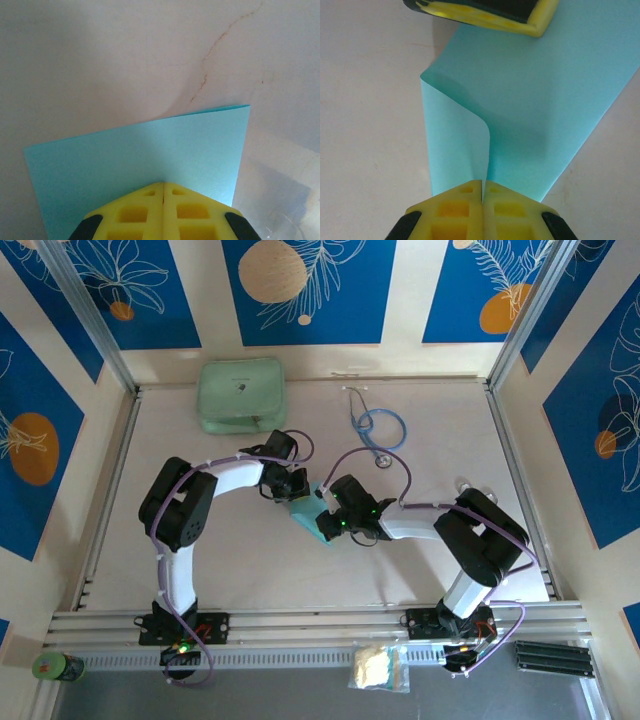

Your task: Fold a paper plane with a square sheet of paper (pick it up from the middle)

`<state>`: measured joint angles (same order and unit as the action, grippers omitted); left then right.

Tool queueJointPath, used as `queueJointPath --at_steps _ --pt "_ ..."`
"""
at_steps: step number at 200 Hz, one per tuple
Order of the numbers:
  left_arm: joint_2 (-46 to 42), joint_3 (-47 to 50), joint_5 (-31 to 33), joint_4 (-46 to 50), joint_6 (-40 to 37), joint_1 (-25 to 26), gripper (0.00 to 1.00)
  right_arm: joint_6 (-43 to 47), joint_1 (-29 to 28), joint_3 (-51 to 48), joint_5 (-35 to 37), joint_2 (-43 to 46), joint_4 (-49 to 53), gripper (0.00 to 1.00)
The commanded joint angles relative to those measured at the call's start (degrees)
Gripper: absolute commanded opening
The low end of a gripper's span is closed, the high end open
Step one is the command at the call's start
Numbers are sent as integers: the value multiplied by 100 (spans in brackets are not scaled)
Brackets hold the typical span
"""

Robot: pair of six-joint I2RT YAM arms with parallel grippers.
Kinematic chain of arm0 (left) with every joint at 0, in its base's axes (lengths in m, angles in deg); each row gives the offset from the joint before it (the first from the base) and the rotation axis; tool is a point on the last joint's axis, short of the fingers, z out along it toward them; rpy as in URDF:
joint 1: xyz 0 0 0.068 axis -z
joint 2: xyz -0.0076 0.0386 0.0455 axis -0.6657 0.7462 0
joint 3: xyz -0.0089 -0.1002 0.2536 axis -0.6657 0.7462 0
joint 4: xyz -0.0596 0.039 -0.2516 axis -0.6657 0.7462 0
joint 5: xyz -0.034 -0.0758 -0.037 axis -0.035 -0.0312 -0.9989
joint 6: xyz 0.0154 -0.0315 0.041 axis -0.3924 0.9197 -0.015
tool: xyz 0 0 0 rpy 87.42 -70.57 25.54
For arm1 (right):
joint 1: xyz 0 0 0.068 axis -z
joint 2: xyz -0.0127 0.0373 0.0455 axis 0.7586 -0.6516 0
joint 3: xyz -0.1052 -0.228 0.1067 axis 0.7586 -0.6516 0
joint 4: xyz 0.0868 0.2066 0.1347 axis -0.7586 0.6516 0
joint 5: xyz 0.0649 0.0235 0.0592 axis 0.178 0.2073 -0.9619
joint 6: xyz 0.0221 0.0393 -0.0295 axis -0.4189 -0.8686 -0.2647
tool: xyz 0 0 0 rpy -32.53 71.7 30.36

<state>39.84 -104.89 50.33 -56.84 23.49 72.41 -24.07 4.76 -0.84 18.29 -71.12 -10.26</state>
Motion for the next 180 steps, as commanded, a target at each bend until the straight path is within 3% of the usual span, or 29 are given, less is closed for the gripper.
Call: queueJointPath --at_steps 1,180 --pt "271 42 73 331 -90 104 1 48 -30 111 -3 -22 100 0" --pt "230 28 89 310 -51 97 3 10 -25 236 -56 -250 371 0"
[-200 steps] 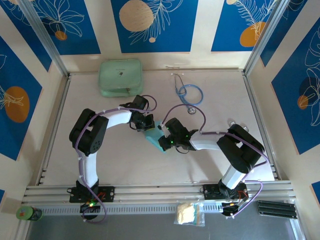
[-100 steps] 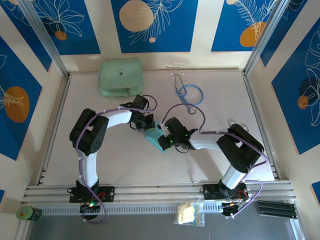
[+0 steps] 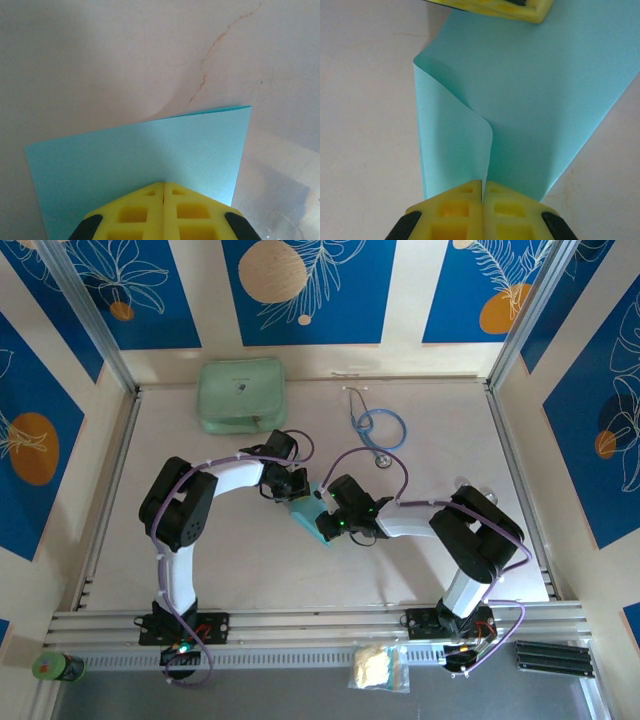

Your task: Fold a paper plane with a square sheet of paper (pick it up from the middle)

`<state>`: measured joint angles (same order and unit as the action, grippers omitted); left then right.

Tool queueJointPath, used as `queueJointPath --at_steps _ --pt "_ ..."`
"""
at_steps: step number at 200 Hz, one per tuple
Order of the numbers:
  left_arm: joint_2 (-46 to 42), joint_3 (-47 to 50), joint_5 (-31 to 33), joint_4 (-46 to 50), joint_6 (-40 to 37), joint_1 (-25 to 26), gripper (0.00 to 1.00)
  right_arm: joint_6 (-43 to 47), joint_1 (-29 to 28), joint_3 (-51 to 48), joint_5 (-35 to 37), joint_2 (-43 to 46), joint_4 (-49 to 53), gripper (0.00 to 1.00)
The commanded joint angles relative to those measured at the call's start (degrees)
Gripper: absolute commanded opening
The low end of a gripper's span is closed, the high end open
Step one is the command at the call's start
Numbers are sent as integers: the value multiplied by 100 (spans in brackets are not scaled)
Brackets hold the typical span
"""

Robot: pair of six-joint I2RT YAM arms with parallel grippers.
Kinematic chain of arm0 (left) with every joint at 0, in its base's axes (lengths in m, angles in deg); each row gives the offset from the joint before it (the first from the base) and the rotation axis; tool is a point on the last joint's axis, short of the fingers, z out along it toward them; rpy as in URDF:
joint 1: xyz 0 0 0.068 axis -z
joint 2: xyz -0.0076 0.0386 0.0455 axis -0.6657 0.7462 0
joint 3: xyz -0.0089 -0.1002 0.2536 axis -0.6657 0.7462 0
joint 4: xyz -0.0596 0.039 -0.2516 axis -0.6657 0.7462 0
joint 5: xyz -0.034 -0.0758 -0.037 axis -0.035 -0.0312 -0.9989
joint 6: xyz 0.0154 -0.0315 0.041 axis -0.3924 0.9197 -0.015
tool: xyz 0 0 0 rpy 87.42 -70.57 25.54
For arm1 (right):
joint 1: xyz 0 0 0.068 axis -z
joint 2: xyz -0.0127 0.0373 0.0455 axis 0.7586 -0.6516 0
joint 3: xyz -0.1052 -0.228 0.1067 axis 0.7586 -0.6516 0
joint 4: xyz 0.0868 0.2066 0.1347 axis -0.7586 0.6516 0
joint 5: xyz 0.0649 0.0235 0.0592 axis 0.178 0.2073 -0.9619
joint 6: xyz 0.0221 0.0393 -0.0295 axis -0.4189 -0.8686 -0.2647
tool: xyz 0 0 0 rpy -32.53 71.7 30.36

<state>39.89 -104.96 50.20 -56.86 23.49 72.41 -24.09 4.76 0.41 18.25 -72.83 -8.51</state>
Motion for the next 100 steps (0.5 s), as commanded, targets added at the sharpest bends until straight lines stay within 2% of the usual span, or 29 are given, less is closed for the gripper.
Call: queueJointPath --at_steps 1,39,80,100 --pt "222 35 106 314 -53 106 2 7 -25 110 -53 -80 202 0" --pt "163 14 95 310 -21 105 4 -11 -16 141 -35 -37 260 0" --pt "-415 -192 -8 346 45 72 14 -56 19 129 -118 -62 292 0" --pt "-810 12 101 232 241 52 19 -74 30 119 -133 -63 291 0"
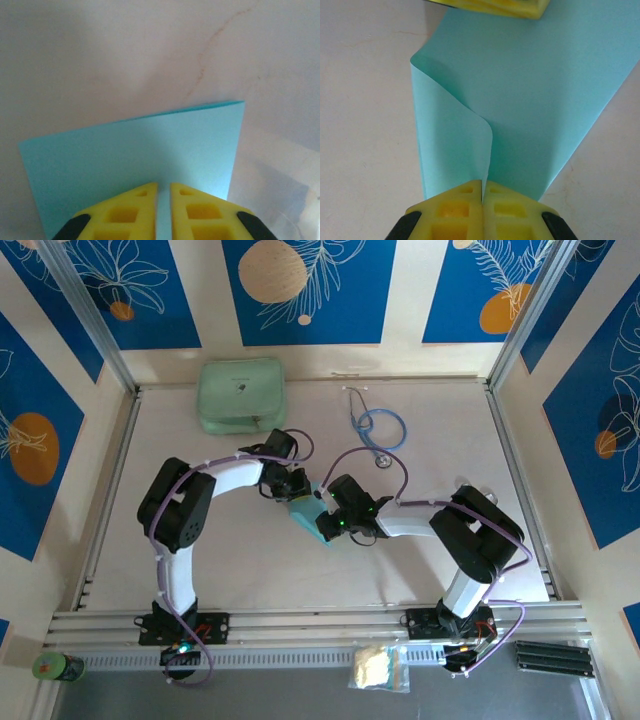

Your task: Fold a paper plane with a square sheet of paper (pick it up from the middle)

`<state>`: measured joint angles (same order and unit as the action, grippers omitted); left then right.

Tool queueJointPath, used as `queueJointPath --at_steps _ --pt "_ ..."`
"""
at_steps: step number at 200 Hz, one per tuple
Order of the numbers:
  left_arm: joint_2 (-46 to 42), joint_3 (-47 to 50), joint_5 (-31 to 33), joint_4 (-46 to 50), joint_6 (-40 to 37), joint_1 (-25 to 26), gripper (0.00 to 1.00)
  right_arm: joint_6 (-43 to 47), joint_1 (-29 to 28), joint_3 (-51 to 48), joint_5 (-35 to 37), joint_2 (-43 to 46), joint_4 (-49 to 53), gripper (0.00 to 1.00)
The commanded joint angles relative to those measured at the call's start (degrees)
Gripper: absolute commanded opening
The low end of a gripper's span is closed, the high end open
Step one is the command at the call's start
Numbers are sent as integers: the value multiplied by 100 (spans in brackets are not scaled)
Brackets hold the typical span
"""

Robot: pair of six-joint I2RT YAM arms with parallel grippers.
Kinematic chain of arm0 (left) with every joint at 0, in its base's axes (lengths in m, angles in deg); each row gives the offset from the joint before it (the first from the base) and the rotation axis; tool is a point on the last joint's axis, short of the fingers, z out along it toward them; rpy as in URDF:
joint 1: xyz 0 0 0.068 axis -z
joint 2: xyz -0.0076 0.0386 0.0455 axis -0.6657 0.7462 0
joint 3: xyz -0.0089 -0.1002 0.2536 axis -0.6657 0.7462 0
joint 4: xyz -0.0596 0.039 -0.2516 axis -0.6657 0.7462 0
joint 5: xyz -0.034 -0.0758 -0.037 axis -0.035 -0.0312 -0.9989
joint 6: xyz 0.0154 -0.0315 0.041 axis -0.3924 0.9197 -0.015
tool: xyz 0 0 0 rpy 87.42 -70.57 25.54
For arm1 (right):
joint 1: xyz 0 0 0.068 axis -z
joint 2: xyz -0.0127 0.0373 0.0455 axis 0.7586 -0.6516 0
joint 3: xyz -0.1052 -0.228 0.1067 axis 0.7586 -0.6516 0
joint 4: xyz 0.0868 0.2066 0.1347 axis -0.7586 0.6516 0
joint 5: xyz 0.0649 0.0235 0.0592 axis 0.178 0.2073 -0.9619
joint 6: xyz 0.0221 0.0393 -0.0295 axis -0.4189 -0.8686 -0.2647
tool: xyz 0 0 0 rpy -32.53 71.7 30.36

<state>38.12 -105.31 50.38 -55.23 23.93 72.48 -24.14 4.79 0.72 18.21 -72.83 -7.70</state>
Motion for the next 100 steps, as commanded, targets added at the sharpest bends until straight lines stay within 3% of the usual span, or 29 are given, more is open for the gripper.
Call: queueJointPath --at_steps 1,35,70,100 --pt "-656 72 93 53 208 46 19 -71 31 88 -133 -63 212 0" --pt "-1345 1123 117 -785 951 50 25 -97 40 98 -161 -103 202 0" --pt "-1966 2279 -72 -2139 1958 140 25 -89 43 105 -168 -133 242 0" --pt "-2117 2734 0 -2662 2473 357 23 -89 41 101 -168 -140 264 0"
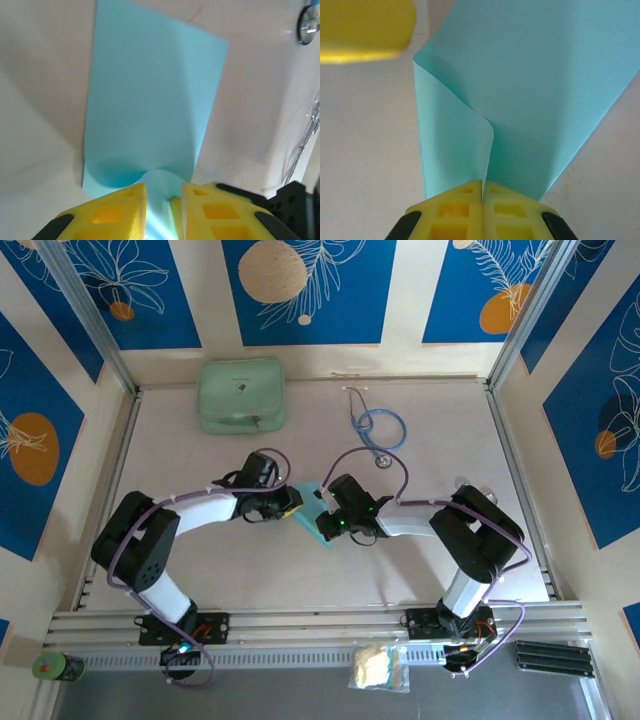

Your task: Fold a paper plane with a square sheet of paper (pick it up from the middle)

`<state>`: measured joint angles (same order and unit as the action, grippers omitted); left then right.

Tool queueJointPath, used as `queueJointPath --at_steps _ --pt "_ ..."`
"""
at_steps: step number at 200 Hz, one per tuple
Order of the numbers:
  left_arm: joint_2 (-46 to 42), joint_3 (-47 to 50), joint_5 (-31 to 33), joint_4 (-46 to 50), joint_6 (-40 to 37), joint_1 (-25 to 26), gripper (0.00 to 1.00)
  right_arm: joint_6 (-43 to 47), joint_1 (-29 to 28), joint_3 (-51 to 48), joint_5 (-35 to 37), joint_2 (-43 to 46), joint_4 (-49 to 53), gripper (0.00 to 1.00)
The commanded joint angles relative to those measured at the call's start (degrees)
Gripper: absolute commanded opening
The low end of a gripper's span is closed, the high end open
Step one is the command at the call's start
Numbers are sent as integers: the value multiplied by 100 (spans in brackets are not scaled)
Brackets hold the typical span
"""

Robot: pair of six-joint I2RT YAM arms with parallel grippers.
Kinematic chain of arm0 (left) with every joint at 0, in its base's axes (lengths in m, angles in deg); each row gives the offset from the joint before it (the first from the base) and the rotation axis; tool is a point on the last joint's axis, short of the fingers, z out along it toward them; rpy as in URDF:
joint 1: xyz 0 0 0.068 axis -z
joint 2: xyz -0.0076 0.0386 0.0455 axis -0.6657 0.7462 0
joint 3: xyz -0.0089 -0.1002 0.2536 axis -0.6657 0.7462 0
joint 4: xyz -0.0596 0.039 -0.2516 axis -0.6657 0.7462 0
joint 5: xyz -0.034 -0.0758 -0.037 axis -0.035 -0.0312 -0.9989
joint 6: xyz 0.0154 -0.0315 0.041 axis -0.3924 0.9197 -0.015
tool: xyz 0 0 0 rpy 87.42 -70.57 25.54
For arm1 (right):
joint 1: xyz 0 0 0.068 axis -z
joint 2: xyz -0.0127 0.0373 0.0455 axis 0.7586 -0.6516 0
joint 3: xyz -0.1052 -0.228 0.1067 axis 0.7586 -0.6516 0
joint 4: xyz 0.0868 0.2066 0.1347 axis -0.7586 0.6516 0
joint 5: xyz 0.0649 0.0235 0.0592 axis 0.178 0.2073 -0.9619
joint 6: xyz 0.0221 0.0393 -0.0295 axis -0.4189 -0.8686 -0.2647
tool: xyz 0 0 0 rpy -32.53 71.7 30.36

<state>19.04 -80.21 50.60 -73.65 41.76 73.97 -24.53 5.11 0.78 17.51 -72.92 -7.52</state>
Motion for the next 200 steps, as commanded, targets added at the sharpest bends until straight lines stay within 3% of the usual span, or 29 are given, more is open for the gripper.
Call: queueJointPath --at_steps 1,90,200 --pt "-206 233 -19 -832 700 224 23 -46 5 97 -96 -132 244 0" --pt "438 249 -265 -1124 843 390 14 -36 20 158 -95 -169 325 0" --pt "602 269 -304 -932 668 393 13 3 20 207 -85 -230 391 1"
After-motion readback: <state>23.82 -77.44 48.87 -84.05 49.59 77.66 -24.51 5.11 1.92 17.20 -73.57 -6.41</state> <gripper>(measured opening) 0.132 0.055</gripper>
